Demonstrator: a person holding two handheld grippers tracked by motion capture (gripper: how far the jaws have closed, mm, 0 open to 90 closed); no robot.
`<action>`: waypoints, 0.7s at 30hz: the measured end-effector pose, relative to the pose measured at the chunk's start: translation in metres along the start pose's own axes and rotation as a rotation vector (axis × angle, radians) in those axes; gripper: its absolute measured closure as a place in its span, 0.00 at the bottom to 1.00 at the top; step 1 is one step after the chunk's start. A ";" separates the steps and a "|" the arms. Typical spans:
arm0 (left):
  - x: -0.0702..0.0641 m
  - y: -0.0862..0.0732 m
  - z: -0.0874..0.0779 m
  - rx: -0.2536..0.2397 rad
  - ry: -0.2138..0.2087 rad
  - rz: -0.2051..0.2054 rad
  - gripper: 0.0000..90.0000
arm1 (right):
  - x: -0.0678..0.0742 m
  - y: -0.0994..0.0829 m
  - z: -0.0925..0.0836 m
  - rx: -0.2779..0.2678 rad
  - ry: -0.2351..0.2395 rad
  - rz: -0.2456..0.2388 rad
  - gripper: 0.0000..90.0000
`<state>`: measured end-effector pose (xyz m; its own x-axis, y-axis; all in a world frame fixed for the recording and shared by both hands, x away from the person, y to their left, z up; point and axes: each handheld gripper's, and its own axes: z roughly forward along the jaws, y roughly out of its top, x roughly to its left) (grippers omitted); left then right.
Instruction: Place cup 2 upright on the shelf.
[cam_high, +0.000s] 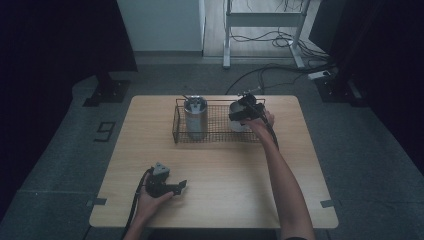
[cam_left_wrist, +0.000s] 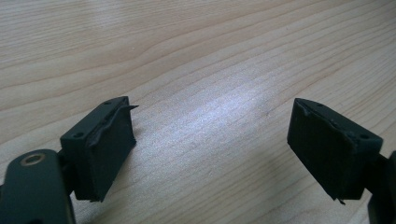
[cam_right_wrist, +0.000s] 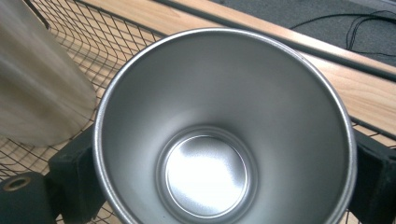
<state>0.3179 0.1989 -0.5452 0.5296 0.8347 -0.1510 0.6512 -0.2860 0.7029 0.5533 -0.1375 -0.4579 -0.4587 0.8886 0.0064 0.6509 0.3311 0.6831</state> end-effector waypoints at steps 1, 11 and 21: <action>0.000 0.000 0.000 0.000 0.000 0.000 0.16 | 0.000 -0.001 0.001 0.004 -0.001 0.000 0.08; 0.000 0.000 0.000 -0.002 0.000 -0.001 0.16 | 0.002 -0.006 0.010 0.037 -0.022 -0.009 0.07; 0.000 0.000 0.000 -0.003 0.003 0.002 0.16 | 0.005 -0.008 0.015 0.060 -0.028 -0.024 0.07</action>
<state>0.3176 0.1986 -0.5456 0.5293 0.8356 -0.1469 0.6483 -0.2866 0.7053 0.5547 -0.1305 -0.4742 -0.4582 0.8883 -0.0306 0.6754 0.3703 0.6378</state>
